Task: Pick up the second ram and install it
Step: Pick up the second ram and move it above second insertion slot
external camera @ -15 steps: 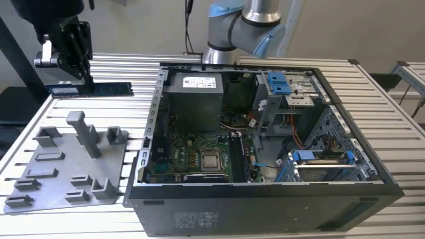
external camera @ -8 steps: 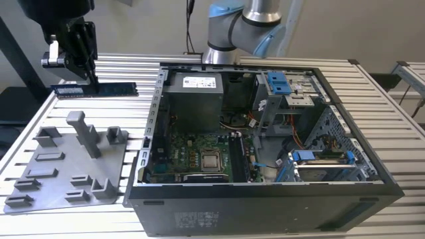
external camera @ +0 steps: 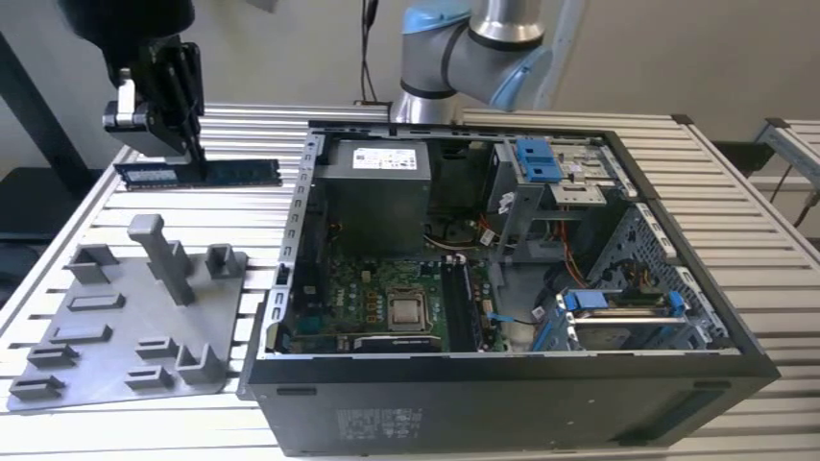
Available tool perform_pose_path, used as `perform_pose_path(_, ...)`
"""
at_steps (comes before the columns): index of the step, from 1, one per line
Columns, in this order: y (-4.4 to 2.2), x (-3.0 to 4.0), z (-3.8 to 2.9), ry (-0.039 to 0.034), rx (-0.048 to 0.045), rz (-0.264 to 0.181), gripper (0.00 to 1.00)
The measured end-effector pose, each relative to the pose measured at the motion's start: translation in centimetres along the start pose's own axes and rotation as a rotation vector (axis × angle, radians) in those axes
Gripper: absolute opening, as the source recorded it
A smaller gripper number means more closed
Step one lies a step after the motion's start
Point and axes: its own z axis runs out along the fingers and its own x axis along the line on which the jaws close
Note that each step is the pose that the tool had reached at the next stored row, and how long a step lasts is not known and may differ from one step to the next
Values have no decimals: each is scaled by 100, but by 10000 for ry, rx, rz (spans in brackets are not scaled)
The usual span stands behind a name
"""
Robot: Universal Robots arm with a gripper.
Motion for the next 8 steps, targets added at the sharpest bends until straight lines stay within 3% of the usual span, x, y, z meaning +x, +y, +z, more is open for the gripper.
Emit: perform_pose_path(8,-136,15,2,-1,0,0,14)
